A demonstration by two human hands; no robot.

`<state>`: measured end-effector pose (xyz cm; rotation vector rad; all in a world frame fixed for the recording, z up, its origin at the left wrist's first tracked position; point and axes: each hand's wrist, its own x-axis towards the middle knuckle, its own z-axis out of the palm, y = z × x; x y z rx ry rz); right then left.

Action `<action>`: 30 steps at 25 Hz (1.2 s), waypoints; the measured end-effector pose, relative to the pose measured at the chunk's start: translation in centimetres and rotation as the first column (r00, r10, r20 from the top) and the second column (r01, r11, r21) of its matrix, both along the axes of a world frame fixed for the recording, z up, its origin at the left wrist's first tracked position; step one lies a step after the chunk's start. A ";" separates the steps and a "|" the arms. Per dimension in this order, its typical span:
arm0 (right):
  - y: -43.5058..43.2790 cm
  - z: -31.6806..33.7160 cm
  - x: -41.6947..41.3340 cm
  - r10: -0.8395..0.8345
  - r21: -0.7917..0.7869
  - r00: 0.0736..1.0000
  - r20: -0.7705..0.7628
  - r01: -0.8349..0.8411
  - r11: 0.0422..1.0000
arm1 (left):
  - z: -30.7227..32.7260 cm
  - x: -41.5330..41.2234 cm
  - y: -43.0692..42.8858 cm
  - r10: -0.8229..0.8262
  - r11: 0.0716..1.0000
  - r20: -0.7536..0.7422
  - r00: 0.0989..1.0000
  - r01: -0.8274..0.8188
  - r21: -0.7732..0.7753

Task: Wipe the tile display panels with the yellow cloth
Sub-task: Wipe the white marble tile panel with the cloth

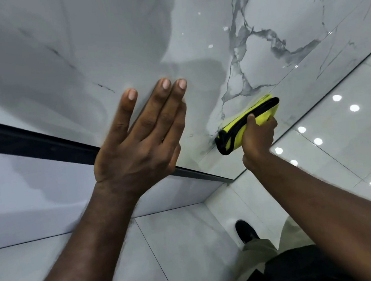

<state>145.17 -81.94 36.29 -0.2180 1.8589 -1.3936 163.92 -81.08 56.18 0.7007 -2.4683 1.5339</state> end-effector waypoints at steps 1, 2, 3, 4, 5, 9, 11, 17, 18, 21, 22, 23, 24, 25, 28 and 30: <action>0.3 0.2 -0.3 0.019 -0.029 1.000 -0.024 -0.020 0.999 | 0.0 0.0 0.0 0.000 1.000 0.001 1.000 0.000 0.000; 0.4 0.0 -0.5 0.037 -0.101 0.995 -0.088 -0.046 0.994 | 0.1 -0.1 -0.1 -0.001 1.000 0.001 1.000 0.001 0.004; 0.4 -0.2 -0.8 0.046 -0.143 0.991 -0.129 -0.064 0.988 | 0.2 -0.1 -0.1 -0.002 1.000 -0.004 1.000 0.002 0.014; 0.4 0.0 -1.1 0.050 -0.149 0.989 -0.140 -0.071 0.986 | 0.3 -0.1 0.1 0.003 1.000 -0.015 1.000 -0.002 0.029; 0.1 0.6 -1.5 0.026 -0.117 0.996 -0.087 -0.036 0.993 | 0.4 -0.2 0.3 0.021 0.999 -0.027 0.999 -0.020 0.045; -1.0 5.0 -3.6 -0.022 -0.269 0.988 -0.153 -0.021 0.963 | 0.5 -1.7 1.0 0.138 0.986 -0.116 0.984 -0.125 0.113; -1.6 7.3 -5.2 -0.074 -0.314 0.968 -0.241 -0.006 0.949 | 1.6 -3.1 1.0 0.151 0.983 -0.184 0.971 -0.128 0.134; -0.3 14.5 -5.2 -0.075 -0.529 0.882 -0.465 -0.209 0.822 | 7.4 -5.2 -0.7 0.103 0.993 -0.258 0.961 -0.085 0.080; -0.7 14.9 -5.1 -0.098 -0.526 0.877 -0.470 -0.190 0.829 | 8.1 -5.3 -0.9 0.086 0.995 -0.266 0.960 -0.070 0.069; -1.6 17.7 -4.4 -0.139 -0.433 0.975 -0.173 0.052 0.900 | 9.3 -5.1 -1.2 0.032 0.998 -0.285 0.958 -0.016 0.058; -1.1 18.4 -3.9 -0.152 -0.504 0.941 -0.303 -0.023 0.864 | 9.4 -5.0 -1.4 0.020 0.998 -0.281 0.959 -0.001 0.068; -0.6 18.7 -3.5 -0.184 -0.586 0.881 -0.437 -0.123 0.801 | 9.4 -4.8 -1.5 0.012 0.997 -0.272 0.962 0.009 0.075; -0.7 18.8 -3.4 -0.216 -0.629 0.821 -0.529 -0.208 0.749 | 9.4 -4.6 -1.7 0.004 0.997 -0.257 0.966 0.014 0.070; -1.4 19.0 -3.8 -0.240 -0.636 0.802 -0.547 -0.211 0.742 | 9.3 -4.5 -1.9 0.005 0.998 -0.241 0.970 0.010 0.063; -3.5 19.9 -4.1 -0.300 -0.568 0.926 -0.230 0.123 0.814 | 8.7 -4.4 -2.2 0.012 0.998 -0.231 0.973 0.001 0.056; -2.9 19.7 -2.6 -0.322 -0.640 0.857 -0.402 -0.011 0.769 | 8.3 -4.3 -2.4 0.015 1.000 -0.221 0.975 -0.010 0.026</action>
